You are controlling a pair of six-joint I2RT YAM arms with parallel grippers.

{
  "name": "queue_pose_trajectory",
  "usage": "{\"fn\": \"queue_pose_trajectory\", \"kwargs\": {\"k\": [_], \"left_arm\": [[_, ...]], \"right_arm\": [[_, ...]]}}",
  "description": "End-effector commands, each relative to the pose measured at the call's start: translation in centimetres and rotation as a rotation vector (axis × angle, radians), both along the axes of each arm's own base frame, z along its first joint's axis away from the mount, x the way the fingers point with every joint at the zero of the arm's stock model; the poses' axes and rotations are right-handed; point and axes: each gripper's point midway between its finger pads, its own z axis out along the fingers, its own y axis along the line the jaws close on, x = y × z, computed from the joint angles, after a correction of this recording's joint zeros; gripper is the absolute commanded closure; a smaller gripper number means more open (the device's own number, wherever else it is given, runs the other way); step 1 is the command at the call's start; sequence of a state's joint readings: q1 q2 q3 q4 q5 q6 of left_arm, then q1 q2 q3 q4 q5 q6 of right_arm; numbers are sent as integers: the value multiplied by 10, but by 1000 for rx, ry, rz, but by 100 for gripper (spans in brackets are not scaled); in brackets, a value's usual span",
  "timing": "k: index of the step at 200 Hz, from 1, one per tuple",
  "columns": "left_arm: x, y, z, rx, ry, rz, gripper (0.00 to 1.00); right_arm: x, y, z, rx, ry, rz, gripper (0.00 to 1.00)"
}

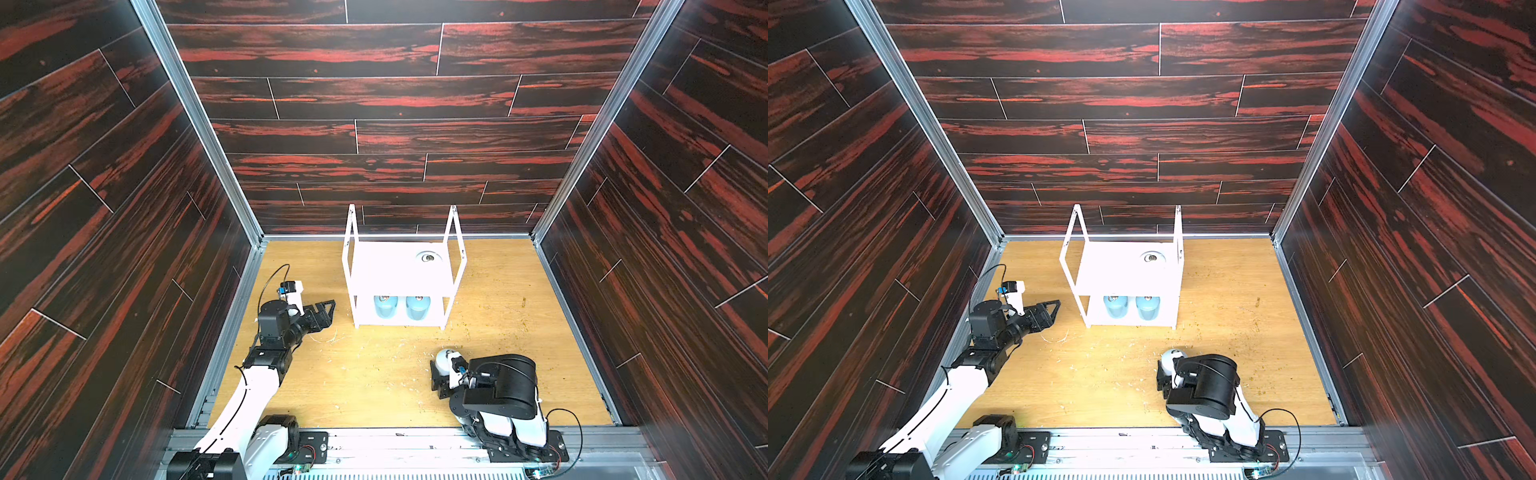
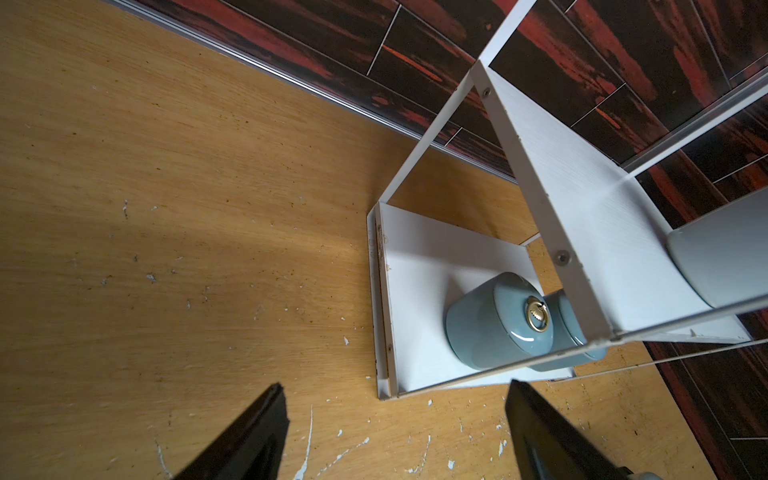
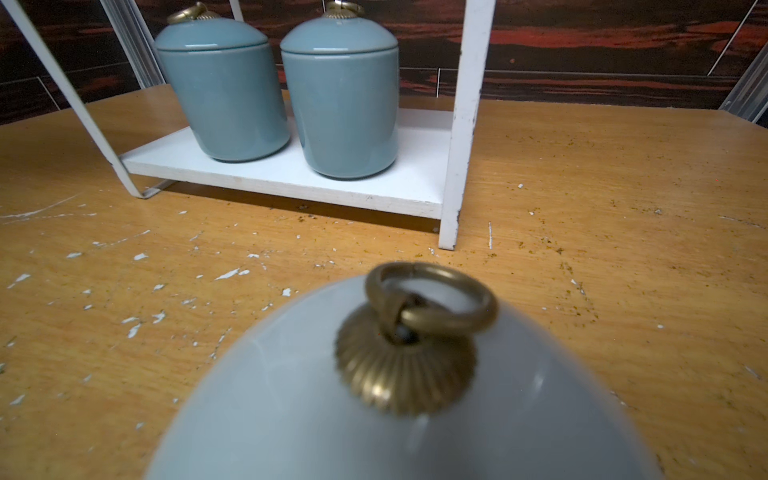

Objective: Remove the tea canisters from the shelf
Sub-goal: Place the tea canister at the center of the board.

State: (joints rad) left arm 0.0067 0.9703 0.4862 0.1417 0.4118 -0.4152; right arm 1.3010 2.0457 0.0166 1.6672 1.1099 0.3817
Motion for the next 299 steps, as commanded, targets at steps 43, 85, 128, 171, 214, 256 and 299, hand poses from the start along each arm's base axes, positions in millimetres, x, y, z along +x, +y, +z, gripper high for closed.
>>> {"fn": "queue_pose_trajectory", "kwargs": {"k": [43,85,128,171,214,256,299], "left_arm": [[0,0,-2,13,6,-9,13],[0,0,-3,12,8,-10,13],[0,0,-1,14,3,-8,13],[0,1,0,16,0,-8,13],[0,0,0,14,2,-13,13],[-1,-1,1,11,0,-18,13],[-1,-2,4,6,-7,-24,13]], "right_arm": [[-12,-20,-4,27,52,50,20],[-12,-20,-5,25,55,54,9],[-14,-19,-2,29,52,67,3],[-16,-25,12,52,31,67,2],[-18,-25,26,69,3,94,2],[-19,-24,29,72,-1,108,2],[-18,-29,30,87,-2,85,2]]}}
